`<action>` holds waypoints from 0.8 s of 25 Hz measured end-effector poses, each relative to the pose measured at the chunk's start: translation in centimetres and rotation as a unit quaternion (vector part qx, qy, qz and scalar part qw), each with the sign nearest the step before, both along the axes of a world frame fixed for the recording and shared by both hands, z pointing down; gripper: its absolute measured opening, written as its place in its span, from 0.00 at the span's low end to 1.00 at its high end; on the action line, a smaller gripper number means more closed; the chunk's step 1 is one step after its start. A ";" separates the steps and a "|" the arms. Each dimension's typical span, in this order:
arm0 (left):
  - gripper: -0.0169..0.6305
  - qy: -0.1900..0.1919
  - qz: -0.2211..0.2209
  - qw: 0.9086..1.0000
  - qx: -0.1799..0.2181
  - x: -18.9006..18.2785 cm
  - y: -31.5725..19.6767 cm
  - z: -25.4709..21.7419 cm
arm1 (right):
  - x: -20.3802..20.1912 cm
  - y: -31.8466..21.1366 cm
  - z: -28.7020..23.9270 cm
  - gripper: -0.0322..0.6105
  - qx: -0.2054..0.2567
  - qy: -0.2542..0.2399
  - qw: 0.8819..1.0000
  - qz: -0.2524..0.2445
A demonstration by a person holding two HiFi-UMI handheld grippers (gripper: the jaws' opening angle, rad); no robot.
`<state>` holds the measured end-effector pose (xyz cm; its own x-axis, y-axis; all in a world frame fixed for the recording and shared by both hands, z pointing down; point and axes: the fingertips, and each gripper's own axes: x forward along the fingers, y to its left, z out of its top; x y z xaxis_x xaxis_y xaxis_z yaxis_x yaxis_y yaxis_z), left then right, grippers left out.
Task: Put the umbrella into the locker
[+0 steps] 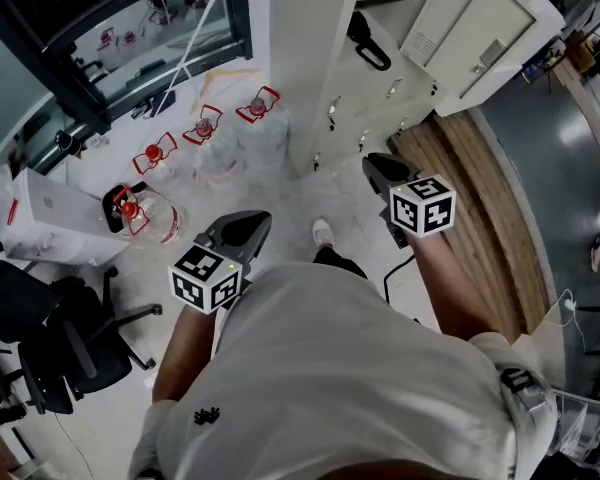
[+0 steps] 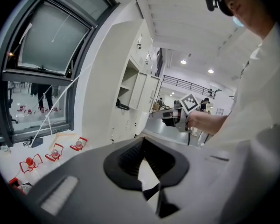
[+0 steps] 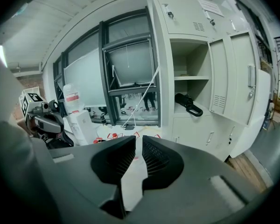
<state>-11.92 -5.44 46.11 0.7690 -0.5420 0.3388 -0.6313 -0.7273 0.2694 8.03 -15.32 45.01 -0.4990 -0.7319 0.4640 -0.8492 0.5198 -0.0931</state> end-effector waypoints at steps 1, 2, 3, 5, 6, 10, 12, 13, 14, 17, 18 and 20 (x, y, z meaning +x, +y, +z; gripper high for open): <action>0.11 0.000 0.001 1.000 0.000 0.1 -0.2 0.0 | 0.1 -0.1 0.0 0.12 0.000 0.000 1.000 0.000; 0.11 -0.001 0.002 1.000 -0.001 0.3 -0.5 0.0 | 0.2 -0.3 0.0 0.12 0.000 0.000 1.000 -0.001; 0.11 -0.001 0.002 1.000 -0.001 0.3 -0.7 0.1 | 0.3 -0.4 0.0 0.12 0.000 0.000 1.000 -0.001; 0.11 -0.001 0.003 1.000 -0.003 0.5 -1.2 0.2 | 0.4 -0.8 0.1 0.12 -0.001 0.001 1.000 -0.003; 0.11 -0.002 0.003 1.000 -0.003 0.6 -1.5 0.2 | 0.5 -1.1 0.1 0.12 -0.001 0.001 1.000 -0.004; 0.11 -0.005 0.002 1.000 -0.004 1.0 -3.2 0.2 | 0.7 -2.6 0.3 0.11 -0.002 0.001 1.000 -0.011; 0.11 -0.007 0.000 1.000 -0.005 1.2 -4.1 0.4 | 0.8 -3.6 0.5 0.11 -0.001 0.000 1.000 -0.013; 0.11 -0.008 -0.001 1.000 -0.006 1.3 -4.5 0.5 | 0.8 -4.1 0.6 0.11 0.000 -0.001 1.000 -0.015; 0.11 -0.009 -0.002 1.000 -0.008 1.4 -4.9 0.6 | 0.9 -4.6 0.7 0.11 0.000 -0.001 1.000 -0.017; 0.11 -0.010 -0.005 1.000 -0.011 1.7 -6.3 0.9 | 1.1 -6.1 1.1 0.11 -0.002 -0.001 1.000 -0.021; 0.11 -0.011 -0.006 1.000 -0.012 1.9 -6.7 1.0 | 1.2 -6.6 1.2 0.11 -0.003 -0.001 1.000 -0.021; 0.11 -0.012 -0.008 1.000 -0.015 2.4 -7.8 1.1 | 1.7 -7.8 1.4 0.11 -0.004 -0.003 1.000 -0.022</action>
<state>-9.56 -13.20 47.17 0.7519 -0.5435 0.3731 -0.6491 -0.7093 0.2749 9.75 -23.08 46.37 -0.5338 -0.7050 0.4669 -0.8247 0.5561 -0.1032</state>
